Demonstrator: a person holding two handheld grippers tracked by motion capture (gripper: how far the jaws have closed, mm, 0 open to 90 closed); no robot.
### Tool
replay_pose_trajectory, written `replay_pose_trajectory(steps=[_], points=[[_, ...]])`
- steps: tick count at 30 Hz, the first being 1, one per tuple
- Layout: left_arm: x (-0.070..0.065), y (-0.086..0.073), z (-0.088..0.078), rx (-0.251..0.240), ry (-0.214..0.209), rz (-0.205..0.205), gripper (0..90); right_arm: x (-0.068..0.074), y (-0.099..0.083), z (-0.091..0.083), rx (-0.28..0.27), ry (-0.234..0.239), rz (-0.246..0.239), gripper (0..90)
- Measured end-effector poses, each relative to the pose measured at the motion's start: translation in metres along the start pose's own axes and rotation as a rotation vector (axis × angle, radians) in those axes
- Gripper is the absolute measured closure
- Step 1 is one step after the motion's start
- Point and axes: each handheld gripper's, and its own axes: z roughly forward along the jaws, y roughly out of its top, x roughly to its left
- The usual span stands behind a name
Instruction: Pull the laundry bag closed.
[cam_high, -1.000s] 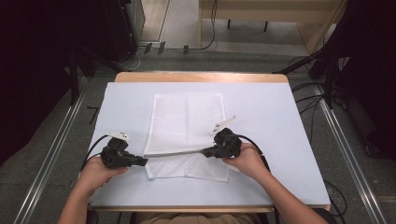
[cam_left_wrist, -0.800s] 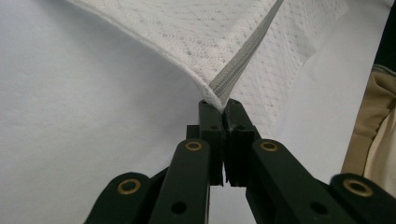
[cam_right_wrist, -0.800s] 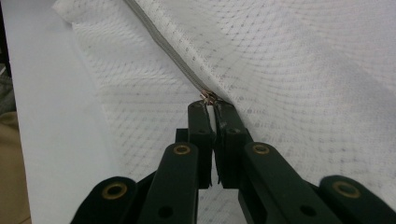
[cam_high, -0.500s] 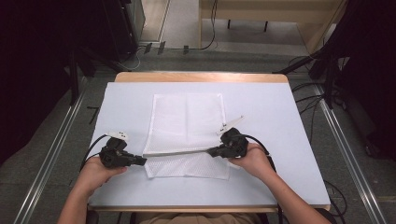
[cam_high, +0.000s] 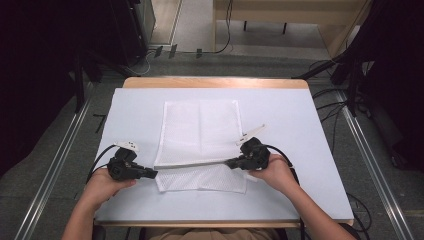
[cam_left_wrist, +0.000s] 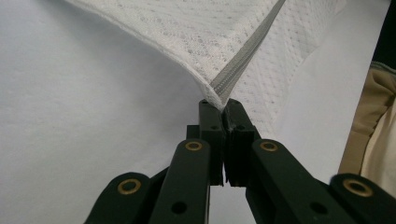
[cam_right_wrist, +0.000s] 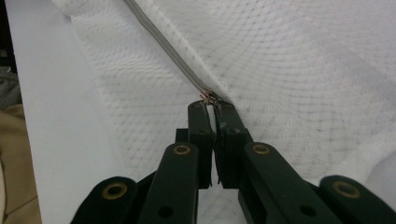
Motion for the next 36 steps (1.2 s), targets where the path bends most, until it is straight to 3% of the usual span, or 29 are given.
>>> replay_pose_trajectory(steps=[8, 15, 23, 26, 27, 28, 29, 31, 36], points=[[0.0, 0.0, 0.0, 0.001, -0.009, -0.004, 89.1, -0.003, -0.005, -0.005, -0.004, -0.003, -0.005, 88.1], [0.0, 0.001, -0.001, -0.001, 0.016, -0.012, 89.6, -0.001, -0.005, -0.008, -0.002, -0.009, -0.009, 88.2], [-0.001, 0.001, -0.001, 0.009, 0.002, -0.014, 89.9, -0.005, -0.012, -0.014, -0.001, 0.001, 0.002, 88.4], [0.0, 0.0, -0.002, 0.029, 0.057, -0.026, 90.0, -0.006, -0.014, -0.016, 0.029, -0.006, 0.005, 88.5], [0.003, -0.002, -0.005, 0.006, 0.034, -0.037, 90.0, -0.007, -0.016, -0.017, 0.054, -0.058, 0.005, 88.5], [0.005, -0.001, -0.005, -0.015, -0.013, -0.061, 90.0, -0.012, -0.02, -0.019, 0.043, -0.017, 0.028, 88.4], [0.002, 0.002, -0.003, -0.019, 0.006, -0.049, 90.0, -0.015, -0.023, -0.022, 0.024, -0.003, 0.061, 88.4], [0.0, 0.007, 0.003, 0.007, 0.005, -0.047, 90.0, -0.013, -0.02, -0.021, 0.035, -0.049, 0.054, 88.3], [0.004, 0.004, 0.004, 0.016, -0.008, -0.053, 89.6, -0.013, -0.017, -0.014, 0.054, -0.043, 0.054, 88.0]])
